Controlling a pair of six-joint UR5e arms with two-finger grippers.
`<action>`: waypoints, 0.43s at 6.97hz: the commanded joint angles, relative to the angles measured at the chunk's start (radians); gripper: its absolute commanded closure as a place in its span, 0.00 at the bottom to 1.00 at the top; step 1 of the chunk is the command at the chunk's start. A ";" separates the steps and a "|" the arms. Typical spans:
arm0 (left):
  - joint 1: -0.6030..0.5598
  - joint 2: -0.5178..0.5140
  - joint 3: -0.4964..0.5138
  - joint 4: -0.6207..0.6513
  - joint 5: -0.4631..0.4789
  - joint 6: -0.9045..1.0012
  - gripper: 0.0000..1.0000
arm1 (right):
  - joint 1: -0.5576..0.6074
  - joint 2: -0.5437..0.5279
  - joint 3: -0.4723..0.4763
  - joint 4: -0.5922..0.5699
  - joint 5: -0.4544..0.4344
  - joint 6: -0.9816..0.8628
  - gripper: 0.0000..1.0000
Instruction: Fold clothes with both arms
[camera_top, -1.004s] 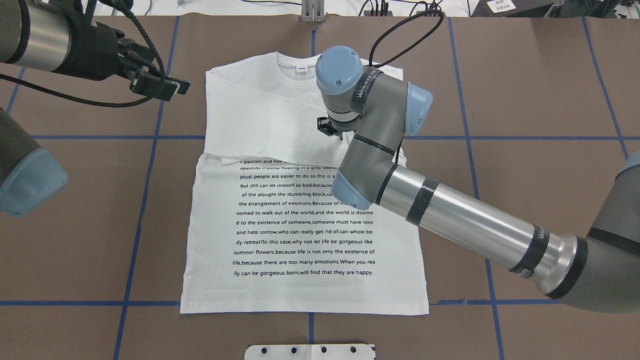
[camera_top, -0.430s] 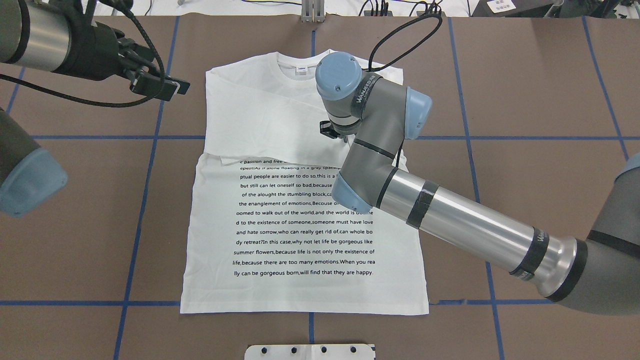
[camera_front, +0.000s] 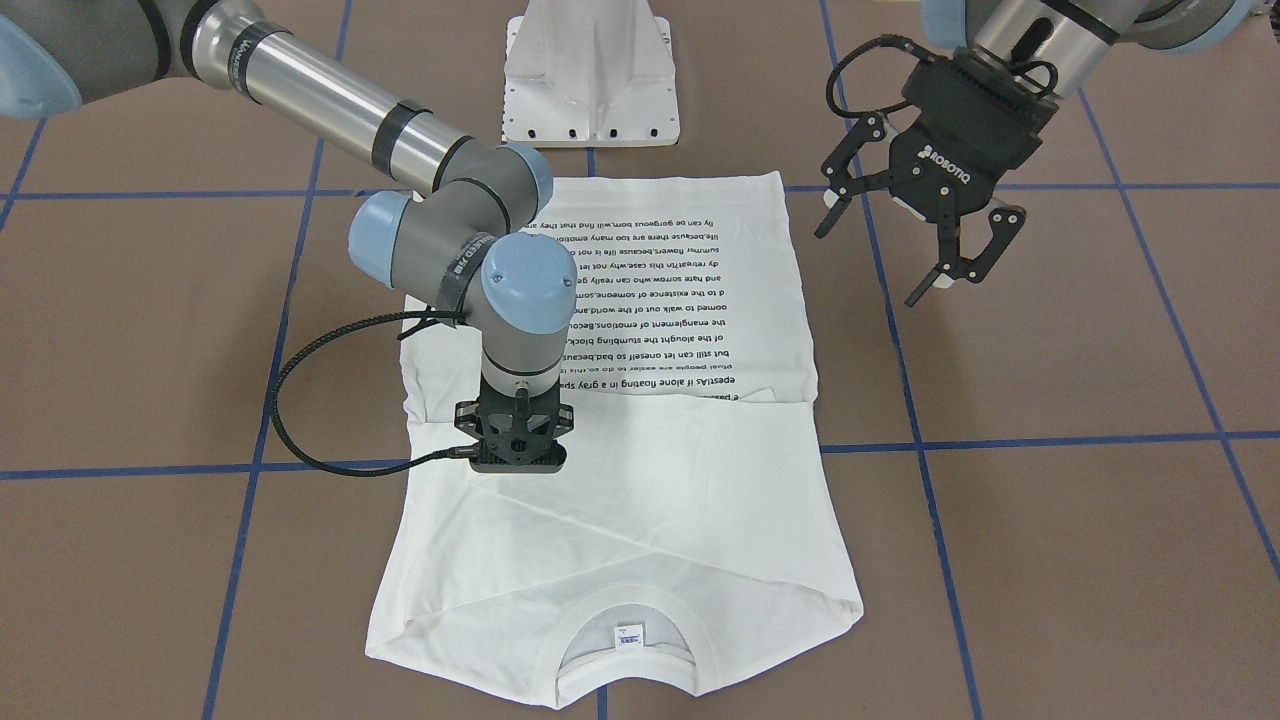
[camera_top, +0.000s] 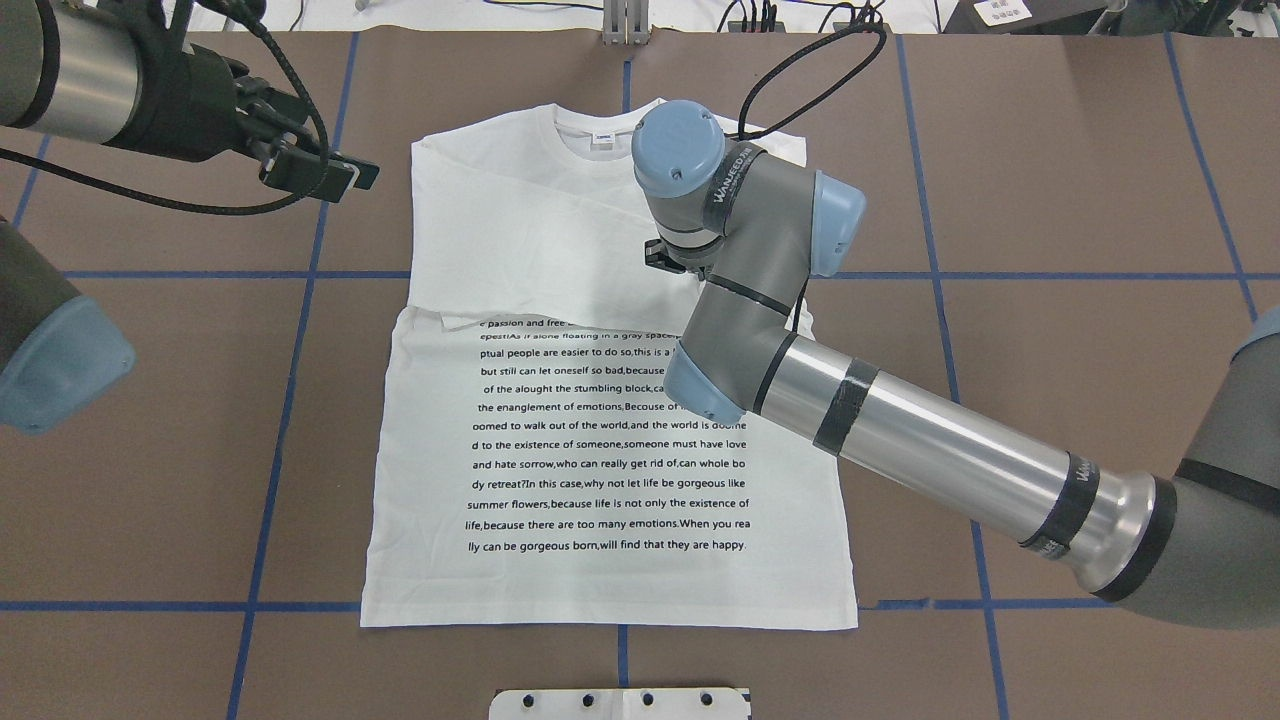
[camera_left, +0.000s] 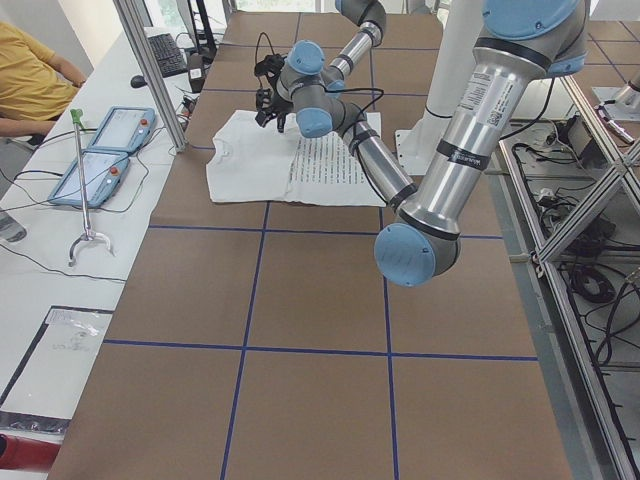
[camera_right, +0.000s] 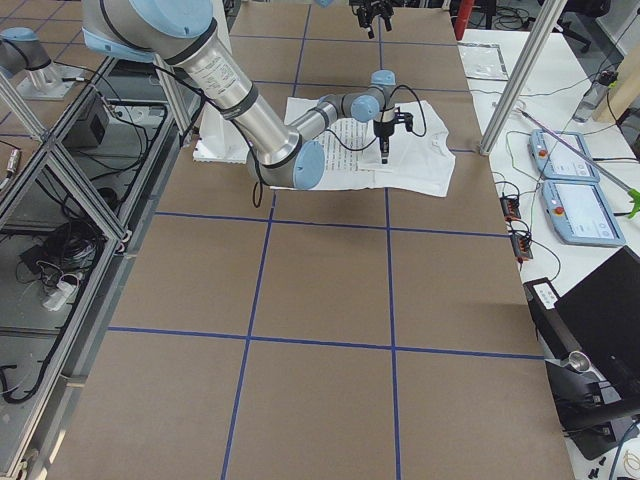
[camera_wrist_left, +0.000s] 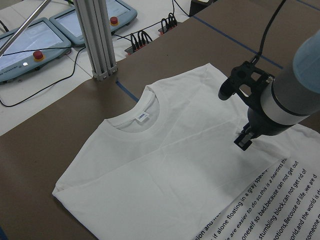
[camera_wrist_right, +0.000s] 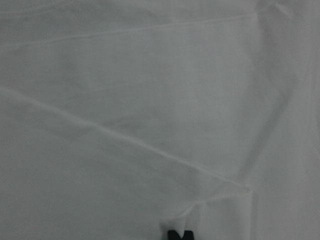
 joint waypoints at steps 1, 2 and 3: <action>0.002 0.020 0.001 -0.005 -0.002 0.006 0.00 | 0.017 -0.024 0.044 -0.015 0.006 -0.010 1.00; 0.002 0.021 0.003 -0.005 -0.002 0.009 0.00 | 0.021 -0.078 0.108 -0.021 0.006 -0.022 1.00; 0.003 0.020 0.006 -0.005 -0.002 0.011 0.00 | 0.026 -0.134 0.182 -0.045 0.009 -0.051 1.00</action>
